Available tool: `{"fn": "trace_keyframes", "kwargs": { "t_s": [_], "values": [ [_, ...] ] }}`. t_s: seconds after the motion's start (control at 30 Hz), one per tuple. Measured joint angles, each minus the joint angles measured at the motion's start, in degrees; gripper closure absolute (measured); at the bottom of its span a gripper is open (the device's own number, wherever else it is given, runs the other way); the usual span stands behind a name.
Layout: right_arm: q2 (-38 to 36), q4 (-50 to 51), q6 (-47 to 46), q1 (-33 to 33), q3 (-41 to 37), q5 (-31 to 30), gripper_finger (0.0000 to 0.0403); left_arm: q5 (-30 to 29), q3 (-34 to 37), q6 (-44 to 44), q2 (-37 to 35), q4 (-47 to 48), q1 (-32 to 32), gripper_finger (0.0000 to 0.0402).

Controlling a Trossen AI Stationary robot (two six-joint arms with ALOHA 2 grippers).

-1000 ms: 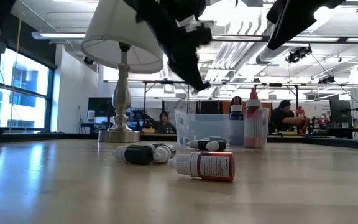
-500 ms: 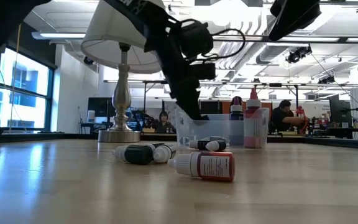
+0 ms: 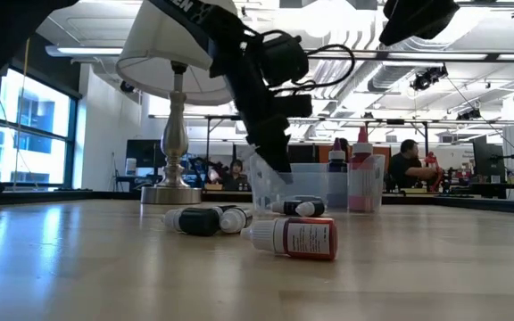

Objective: Pick & Place food coloring
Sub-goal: Put the small orange food coloring bottle into the transparent bin

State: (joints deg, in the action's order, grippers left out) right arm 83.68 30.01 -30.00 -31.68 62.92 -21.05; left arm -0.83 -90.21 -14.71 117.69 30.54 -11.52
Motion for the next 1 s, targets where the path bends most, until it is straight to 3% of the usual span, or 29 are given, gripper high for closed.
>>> {"fn": "trace_keyframes", "kwargs": {
  "t_s": [0.2, 0.37, 0.5, 0.7, 1.0],
  "values": [
    [0.02, -1.26, -0.02, 0.0, 0.0, 0.01, 0.0265, 1.09, -11.96, 5.69, -1.18, 18.35, -0.07, 0.0258],
    [0.04, -1.39, -0.16, -0.14, 0.0, -0.19, 0.0265, 12.56, -22.19, 4.03, -2.75, 32.18, -0.04, 0.0263],
    [1.9, -3.31, -1.57, -0.66, 0.0, -1.21, 0.0265, 17.05, -22.72, 2.94, -8.56, 35.42, 0.01, 0.0264],
    [9.92, -10.49, 1.15, -1.11, 0.0, -0.42, 0.0265, 15.24, -12.86, 5.09, -21.01, 32.92, 1.51, 0.0264],
    [22.14, -29.38, 0.35, 0.24, 0.0, 0.87, 0.0265, 5.63, 21.19, 15.15, -40.87, 5.02, 9.57, 0.0264]
  ]
}}
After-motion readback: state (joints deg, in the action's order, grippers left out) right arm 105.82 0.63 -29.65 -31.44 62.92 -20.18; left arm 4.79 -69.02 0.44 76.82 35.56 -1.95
